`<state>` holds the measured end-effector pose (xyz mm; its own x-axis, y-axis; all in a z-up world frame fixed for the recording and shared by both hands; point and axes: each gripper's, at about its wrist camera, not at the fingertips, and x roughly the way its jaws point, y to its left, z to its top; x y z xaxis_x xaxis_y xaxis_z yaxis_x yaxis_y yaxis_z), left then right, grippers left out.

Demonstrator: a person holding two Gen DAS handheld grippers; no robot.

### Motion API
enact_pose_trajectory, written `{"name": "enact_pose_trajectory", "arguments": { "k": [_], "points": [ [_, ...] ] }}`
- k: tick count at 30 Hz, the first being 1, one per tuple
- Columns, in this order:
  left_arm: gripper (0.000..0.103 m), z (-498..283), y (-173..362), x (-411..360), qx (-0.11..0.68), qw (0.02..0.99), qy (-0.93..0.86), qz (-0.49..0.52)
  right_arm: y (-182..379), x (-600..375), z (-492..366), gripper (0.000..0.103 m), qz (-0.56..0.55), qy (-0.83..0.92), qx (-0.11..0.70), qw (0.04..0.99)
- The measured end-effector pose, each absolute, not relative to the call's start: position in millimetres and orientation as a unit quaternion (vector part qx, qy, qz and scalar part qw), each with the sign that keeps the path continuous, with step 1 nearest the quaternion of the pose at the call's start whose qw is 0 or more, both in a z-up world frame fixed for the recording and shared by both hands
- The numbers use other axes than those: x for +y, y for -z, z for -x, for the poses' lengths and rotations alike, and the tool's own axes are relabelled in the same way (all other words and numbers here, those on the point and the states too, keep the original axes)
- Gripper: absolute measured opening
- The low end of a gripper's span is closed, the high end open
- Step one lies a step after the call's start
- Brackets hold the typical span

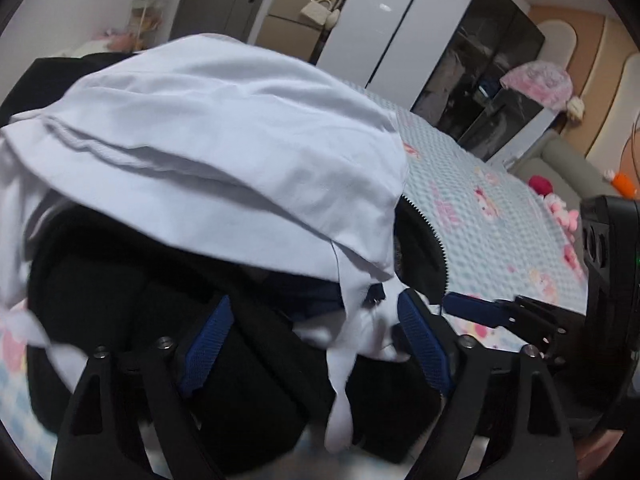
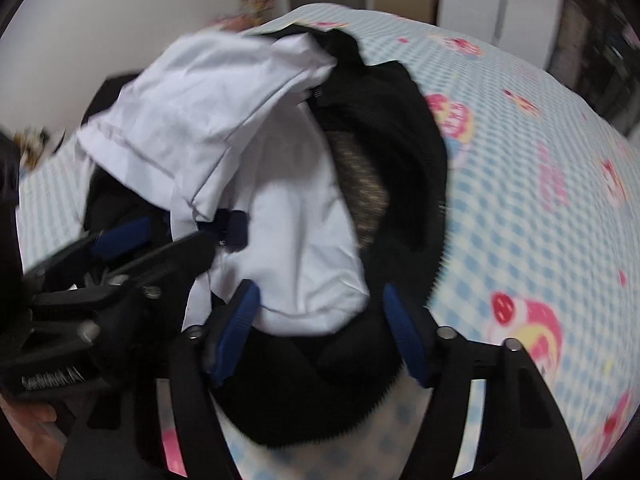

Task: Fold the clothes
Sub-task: 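Grasp the white navy-trimmed shirt with the right gripper and lift it from the pile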

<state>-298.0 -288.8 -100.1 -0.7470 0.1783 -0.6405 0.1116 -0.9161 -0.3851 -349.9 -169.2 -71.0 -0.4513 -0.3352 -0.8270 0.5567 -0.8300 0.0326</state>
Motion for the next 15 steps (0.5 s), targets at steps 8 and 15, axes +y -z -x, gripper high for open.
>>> {"name": "enact_pose_trajectory", "arguments": {
  "k": [8,15],
  "points": [
    [0.032,298.6,96.1,-275.8,-0.201,0.044,-0.917,0.342,79.9,-196.9,350.7,0.016,-0.431,0.842,0.144,0.292],
    [0.022,290.4,78.3,-260.0,-0.192,0.089,-0.923,0.321,39.9,-156.9,328.2,0.011,-0.379,0.877,0.159,0.251]
  ]
}}
